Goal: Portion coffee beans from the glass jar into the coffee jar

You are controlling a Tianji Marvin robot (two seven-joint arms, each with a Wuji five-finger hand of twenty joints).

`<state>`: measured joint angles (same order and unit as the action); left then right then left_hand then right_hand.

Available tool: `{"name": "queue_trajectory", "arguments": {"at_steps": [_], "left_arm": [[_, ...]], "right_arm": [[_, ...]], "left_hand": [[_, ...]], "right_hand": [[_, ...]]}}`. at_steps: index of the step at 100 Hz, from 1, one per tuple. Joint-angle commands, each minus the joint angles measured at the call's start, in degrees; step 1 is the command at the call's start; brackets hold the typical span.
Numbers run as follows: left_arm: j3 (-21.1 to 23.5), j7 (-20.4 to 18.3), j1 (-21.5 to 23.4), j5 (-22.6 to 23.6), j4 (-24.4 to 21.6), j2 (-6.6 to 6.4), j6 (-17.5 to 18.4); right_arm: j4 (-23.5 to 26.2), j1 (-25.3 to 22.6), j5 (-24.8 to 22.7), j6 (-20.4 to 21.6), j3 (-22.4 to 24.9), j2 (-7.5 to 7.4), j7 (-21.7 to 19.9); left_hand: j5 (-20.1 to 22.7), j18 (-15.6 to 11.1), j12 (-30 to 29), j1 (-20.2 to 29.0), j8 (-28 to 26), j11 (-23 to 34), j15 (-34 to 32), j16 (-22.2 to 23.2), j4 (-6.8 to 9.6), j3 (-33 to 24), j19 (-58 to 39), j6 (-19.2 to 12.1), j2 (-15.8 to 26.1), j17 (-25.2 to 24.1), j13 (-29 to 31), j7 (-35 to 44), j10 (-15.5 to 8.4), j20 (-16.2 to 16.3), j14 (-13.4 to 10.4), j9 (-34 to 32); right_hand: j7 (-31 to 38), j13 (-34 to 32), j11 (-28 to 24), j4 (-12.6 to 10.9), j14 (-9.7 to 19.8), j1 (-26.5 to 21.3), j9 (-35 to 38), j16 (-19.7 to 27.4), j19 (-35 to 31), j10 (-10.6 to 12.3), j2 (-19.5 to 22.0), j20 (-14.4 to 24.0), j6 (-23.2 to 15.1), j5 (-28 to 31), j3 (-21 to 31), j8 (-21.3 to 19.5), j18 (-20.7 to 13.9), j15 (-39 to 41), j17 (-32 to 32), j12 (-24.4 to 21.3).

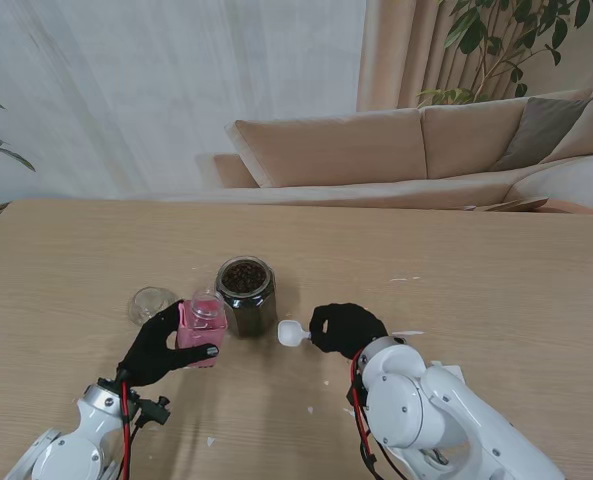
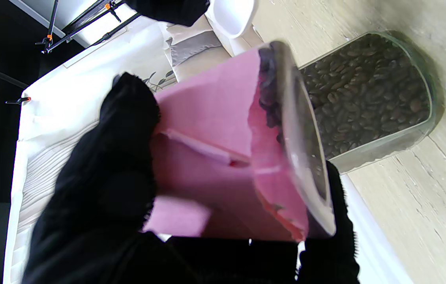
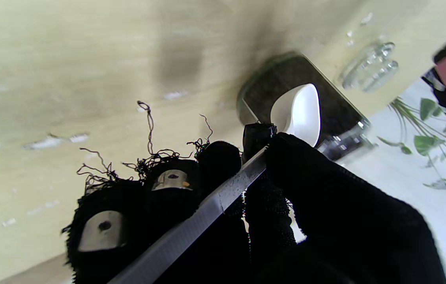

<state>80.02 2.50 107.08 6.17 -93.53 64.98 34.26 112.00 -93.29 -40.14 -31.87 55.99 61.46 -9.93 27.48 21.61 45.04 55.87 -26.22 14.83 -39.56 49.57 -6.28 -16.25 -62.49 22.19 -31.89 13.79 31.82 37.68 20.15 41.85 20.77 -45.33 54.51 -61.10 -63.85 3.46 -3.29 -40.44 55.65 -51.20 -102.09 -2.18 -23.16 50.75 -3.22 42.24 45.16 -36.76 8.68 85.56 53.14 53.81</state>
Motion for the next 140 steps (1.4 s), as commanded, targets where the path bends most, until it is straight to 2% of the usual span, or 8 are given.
{"name": "queue_trajectory", "arguments": {"at_steps": [1,31,51,67,92,104,118,140], "left_arm": [[0.1,-0.9,0.7,0.0,-0.4,0.13,0.5],[0.2,-1.1,1.1,-0.2,0.0,0.07,1.0],[0.6,-1.4,1.6,-0.3,-0.3,-0.05,1.8],[0.5,-1.3,1.7,-0.2,-0.3,-0.02,1.8],[0.5,-1.1,1.7,0.0,-0.3,0.01,1.7],[0.4,-1.1,1.7,0.1,-0.4,0.01,1.7],[0.4,-1.1,1.6,0.1,-0.3,0.03,1.7],[0.5,-1.0,1.6,0.2,-0.3,0.03,1.7]], "right_arm": [[-1.9,-0.8,0.8,-0.5,-0.6,-0.2,-1.5],[-6.2,0.0,6.1,0.4,-2.7,-0.23,-2.2],[-8.1,0.2,8.2,0.9,-3.4,0.11,-1.3],[-9.1,0.3,8.5,1.4,-3.6,0.07,-1.4],[-10.2,0.0,8.4,1.8,-3.5,0.15,-1.0],[-10.3,-0.3,8.0,1.9,-3.2,0.12,-0.9],[-10.3,-0.7,7.2,2.3,-2.8,0.08,-0.7],[-10.2,-1.5,5.3,3.5,-2.2,0.1,0.1]], "left_hand": [[4.0,-1.2,3.9,16.2,-3.4,6.1,-0.1,0.1,0.66,-14.1,-0.2,-11.8,9.5,0.4,-0.6,11.3,-7.2,0.3,-1.3,-3.6],[4.1,-1.1,3.9,16.2,-3.4,6.1,0.0,0.1,0.69,-14.1,-0.1,-11.8,9.5,0.3,-0.7,11.3,-7.1,0.2,-1.2,-3.6],[4.0,-1.1,3.9,16.2,-3.4,6.1,-0.1,0.1,0.69,-14.1,-0.2,-11.8,9.5,0.4,-0.6,11.2,-7.2,0.2,-1.3,-3.6],[4.0,-1.1,4.0,16.2,-3.4,6.1,-0.1,0.1,0.7,-14.2,-0.2,-11.8,9.5,0.4,-0.6,11.2,-7.2,0.2,-1.1,-3.6],[4.1,-1.1,4.0,16.2,-3.4,6.1,-0.1,0.1,0.68,-14.2,-0.2,-11.8,9.5,0.4,-0.6,11.2,-7.1,0.2,-1.1,-3.6],[4.1,-1.1,3.9,16.2,-3.4,6.1,-0.1,0.1,0.67,-14.2,-0.2,-11.8,9.4,0.4,-0.5,11.3,-7.1,0.2,-1.2,-3.6],[4.0,-1.0,3.9,16.2,-3.4,6.1,-0.1,0.1,0.66,-14.2,-0.2,-11.8,9.4,0.4,-0.6,11.2,-7.2,0.2,-1.2,-3.6],[4.1,-1.0,4.0,16.2,-3.4,6.1,-0.1,0.1,0.66,-14.3,-0.2,-11.8,9.5,0.4,-0.6,11.3,-7.1,0.2,-1.2,-3.7]], "right_hand": [[1.6,-0.6,-1.9,-2.5,-1.5,-2.6,1.2,-0.7,-12.6,0.9,1.4,0.0,0.1,0.5,0.3,0.2,-0.8,2.3,0.5,1.1],[1.4,-0.1,-1.8,-2.5,-1.9,-2.6,0.8,-0.5,-12.2,0.9,1.6,0.3,0.1,0.1,0.1,0.7,-0.6,2.2,-0.3,0.7],[0.4,2.0,0.4,-2.2,-4.0,-2.8,-0.3,0.9,-10.6,0.3,1.4,1.7,0.8,-0.5,-0.2,4.7,0.5,-1.4,-2.6,-1.4],[-0.6,4.7,4.3,-2.1,-5.3,-2.2,-2.3,3.5,-8.2,-0.3,1.3,2.8,0.8,-2.0,-0.5,7.9,0.6,-7.8,-5.8,-5.0],[-3.2,11.0,12.3,-2.1,-8.0,1.6,-7.0,10.1,1.2,-2.3,-0.2,3.8,2.5,-5.2,-0.3,12.2,5.7,-23.7,-16.4,-13.2],[-9.7,14.6,15.0,-2.6,-8.8,7.1,-10.7,12.7,4.8,-3.2,0.5,4.1,5.2,-5.6,0.0,12.2,6.8,-30.2,-20.8,-17.6],[-23.6,21.0,19.2,-4.8,-9.6,12.0,-15.9,15.7,10.0,-4.5,3.6,4.5,8.2,-5.1,-3.9,5.8,7.3,-38.1,-28.1,-22.4],[-32.2,33.2,24.4,-3.1,-9.0,14.0,-24.6,18.8,19.3,-5.7,3.4,3.9,10.0,-10.3,-9.3,9.0,6.6,-46.3,-41.6,-27.1]]}}
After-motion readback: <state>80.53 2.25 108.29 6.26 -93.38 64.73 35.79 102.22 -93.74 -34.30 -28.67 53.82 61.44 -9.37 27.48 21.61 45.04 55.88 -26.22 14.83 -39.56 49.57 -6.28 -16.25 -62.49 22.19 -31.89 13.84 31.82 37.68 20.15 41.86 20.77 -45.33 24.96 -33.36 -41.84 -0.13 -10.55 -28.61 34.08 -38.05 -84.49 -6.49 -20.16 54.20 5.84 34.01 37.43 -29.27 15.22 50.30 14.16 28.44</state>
